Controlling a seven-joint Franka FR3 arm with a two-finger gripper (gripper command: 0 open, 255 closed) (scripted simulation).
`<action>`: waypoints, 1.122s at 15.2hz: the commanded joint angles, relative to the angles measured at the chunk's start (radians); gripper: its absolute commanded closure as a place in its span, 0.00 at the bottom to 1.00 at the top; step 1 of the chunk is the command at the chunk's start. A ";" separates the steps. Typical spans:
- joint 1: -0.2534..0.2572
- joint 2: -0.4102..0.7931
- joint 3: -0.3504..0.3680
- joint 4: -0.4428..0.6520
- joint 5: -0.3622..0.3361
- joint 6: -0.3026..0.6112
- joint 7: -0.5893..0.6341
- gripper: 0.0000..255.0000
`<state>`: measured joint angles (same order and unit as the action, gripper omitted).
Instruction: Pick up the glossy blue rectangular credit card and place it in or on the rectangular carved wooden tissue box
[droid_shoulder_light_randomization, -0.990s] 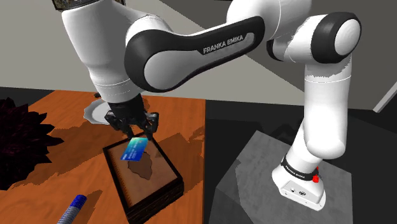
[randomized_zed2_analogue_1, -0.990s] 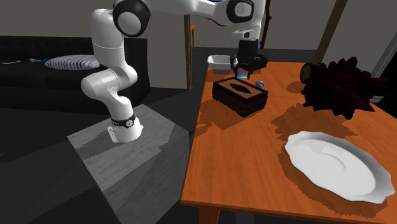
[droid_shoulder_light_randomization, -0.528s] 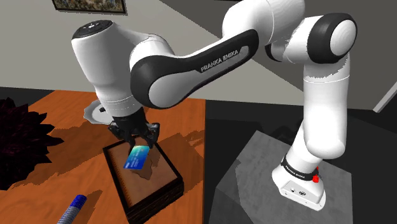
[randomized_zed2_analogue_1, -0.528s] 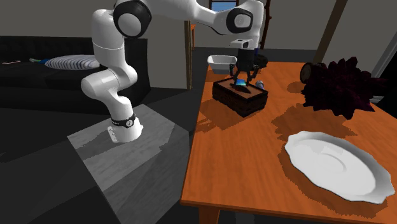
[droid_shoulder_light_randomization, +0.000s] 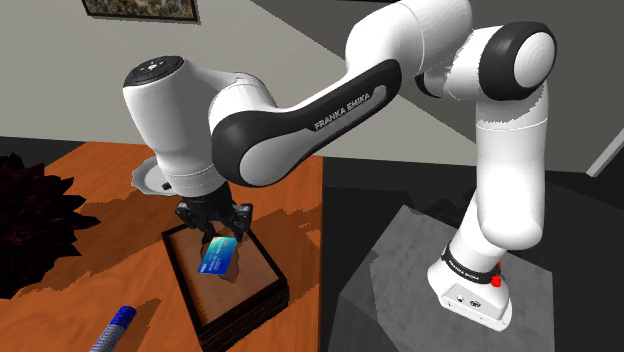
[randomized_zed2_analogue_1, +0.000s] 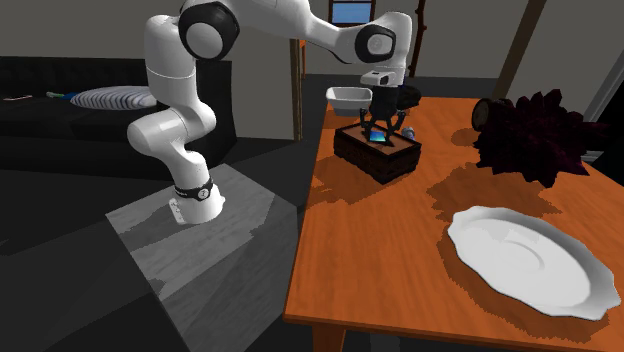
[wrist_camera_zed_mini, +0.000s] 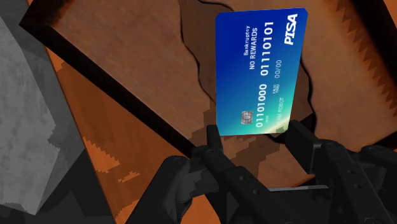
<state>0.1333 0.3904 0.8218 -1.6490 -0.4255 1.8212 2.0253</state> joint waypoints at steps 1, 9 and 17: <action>0.000 0.000 0.000 -0.001 0.000 0.001 0.000 1.00; 0.000 0.000 0.000 -0.001 0.000 0.001 0.000 0.00; 0.024 -0.010 0.012 0.114 0.017 -0.118 -0.016 0.00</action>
<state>0.1570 0.3805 0.8333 -1.5364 -0.4081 1.7045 2.0093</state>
